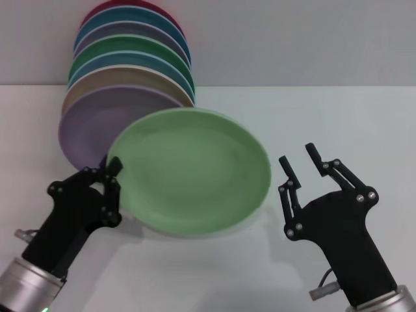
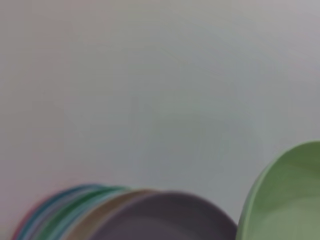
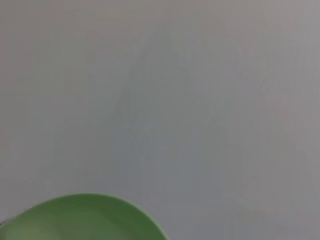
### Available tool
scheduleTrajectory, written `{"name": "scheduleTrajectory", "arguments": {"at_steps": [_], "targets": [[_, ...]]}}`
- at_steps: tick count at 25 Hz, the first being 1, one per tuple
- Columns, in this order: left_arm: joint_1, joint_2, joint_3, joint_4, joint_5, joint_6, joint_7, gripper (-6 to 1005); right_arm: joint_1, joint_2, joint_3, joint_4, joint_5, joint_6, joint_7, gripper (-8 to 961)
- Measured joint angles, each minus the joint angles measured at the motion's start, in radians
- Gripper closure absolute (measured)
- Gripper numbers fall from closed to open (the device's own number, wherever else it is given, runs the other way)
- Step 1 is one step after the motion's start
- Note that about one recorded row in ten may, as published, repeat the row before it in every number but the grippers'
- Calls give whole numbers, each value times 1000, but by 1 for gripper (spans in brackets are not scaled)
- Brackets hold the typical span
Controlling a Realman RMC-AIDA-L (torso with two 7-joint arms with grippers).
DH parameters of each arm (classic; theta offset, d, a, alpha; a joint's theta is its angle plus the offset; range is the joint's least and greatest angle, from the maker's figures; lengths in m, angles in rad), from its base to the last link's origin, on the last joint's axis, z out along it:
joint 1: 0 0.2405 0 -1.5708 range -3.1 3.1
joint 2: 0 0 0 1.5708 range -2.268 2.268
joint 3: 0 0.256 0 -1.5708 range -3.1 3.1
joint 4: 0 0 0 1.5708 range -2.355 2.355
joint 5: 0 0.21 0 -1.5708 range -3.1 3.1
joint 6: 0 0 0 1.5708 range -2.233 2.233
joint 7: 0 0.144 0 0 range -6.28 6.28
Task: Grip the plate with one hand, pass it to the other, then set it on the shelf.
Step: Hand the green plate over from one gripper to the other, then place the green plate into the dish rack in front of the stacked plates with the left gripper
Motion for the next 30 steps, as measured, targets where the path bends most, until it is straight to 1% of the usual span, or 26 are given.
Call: {"name": "scheduleTrajectory", "arguments": {"at_steps": [1,4,9,15,18,22,26,30], "targets": [[4,1,-4,0,0,16,-1,955,0,0,-6,-1,0,-3,0,662],[22,3,-32,8,1,75,-1,957,4,-1,-29,-4,0,-5,2,663],[35,3,-121,60,0,196,-1,957,19,1,-44,-23,4,50,5,663],[19,3,-217,137,1,300,5,958,35,4,-17,-83,10,124,93,663],[0,3,-243,177,5,330,8,958,46,6,0,-115,11,136,151,663],[-44,2,-244,236,6,344,55,957,54,7,39,-142,13,142,195,664],[-67,-2,-229,243,8,326,154,952,64,6,87,-174,13,152,253,664],[-83,-3,-194,244,9,296,246,948,74,5,123,-195,14,163,290,664]]}}
